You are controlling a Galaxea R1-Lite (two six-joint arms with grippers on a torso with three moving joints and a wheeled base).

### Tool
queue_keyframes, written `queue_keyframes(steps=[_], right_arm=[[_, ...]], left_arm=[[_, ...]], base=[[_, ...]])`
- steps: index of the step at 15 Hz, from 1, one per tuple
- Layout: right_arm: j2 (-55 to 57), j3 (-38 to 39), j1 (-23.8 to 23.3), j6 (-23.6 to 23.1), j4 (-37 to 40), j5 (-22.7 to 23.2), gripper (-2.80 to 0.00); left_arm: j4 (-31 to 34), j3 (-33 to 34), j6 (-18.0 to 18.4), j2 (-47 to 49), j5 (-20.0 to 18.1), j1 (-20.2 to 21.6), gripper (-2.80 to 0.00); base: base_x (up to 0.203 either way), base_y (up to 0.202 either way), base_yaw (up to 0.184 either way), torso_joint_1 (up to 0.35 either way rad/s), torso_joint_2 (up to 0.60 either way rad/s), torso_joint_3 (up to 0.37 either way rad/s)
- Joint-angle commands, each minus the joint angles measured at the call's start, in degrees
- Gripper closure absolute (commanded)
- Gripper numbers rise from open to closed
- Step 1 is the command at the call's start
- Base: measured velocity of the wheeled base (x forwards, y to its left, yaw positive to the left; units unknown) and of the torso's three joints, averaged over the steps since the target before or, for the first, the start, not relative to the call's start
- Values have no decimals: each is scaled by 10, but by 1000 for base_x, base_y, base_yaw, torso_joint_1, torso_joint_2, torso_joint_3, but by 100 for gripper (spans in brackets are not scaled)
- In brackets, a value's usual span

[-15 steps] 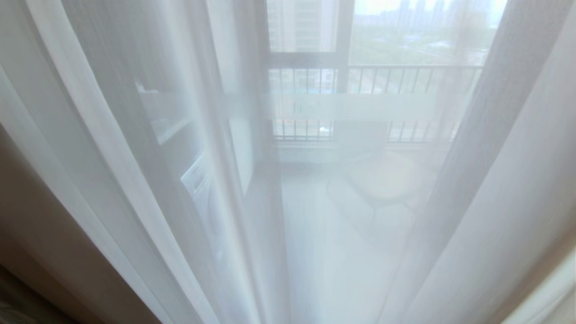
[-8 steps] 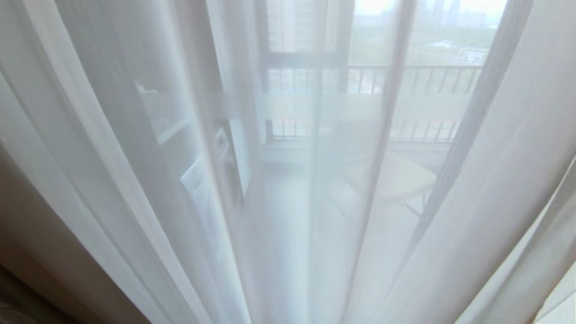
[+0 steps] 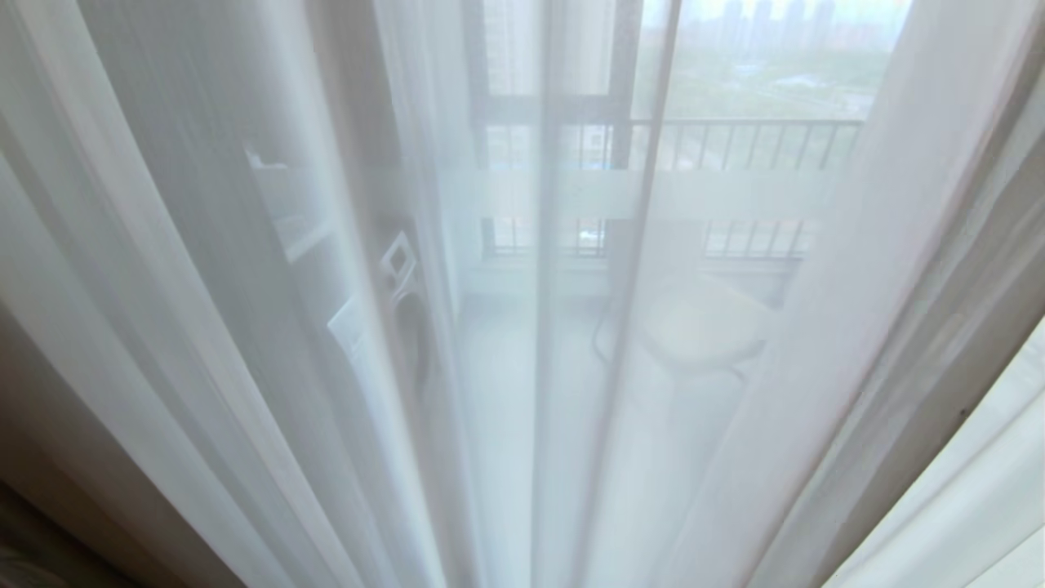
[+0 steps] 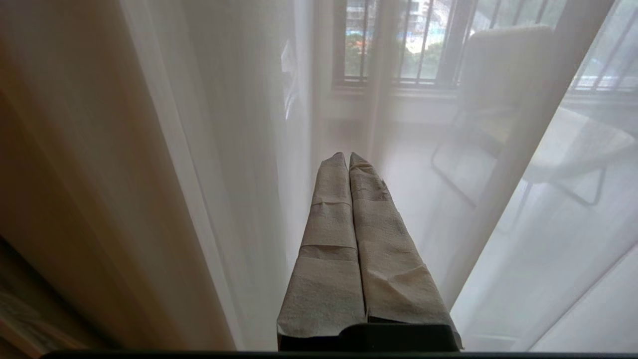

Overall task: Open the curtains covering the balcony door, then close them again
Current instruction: Close the inner curtains on both sides

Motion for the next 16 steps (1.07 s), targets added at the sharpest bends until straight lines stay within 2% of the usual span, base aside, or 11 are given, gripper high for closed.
queue_keyframes(steps=[1, 6, 7, 12, 16], right_arm=[[-1, 3, 1, 0, 2, 1, 0], [1, 3, 1, 0, 2, 1, 0], [1, 3, 1, 0, 3, 1, -280], [-24, 16, 1, 0, 2, 1, -280], [-83, 64, 1, 1, 9, 1, -280]], left_arm=[[0, 0, 0, 0, 0, 0, 0], [0, 0, 0, 0, 1, 0, 0], [0, 0, 0, 0, 1, 0, 0], [0, 0, 0, 0, 0, 0, 0], [0, 0, 0, 0, 1, 0, 0]], base=[[0, 0, 0, 0, 0, 0], [0, 0, 0, 0, 0, 0], [0, 0, 0, 0, 0, 0], [0, 0, 0, 0, 0, 0], [0, 0, 0, 0, 0, 0]])
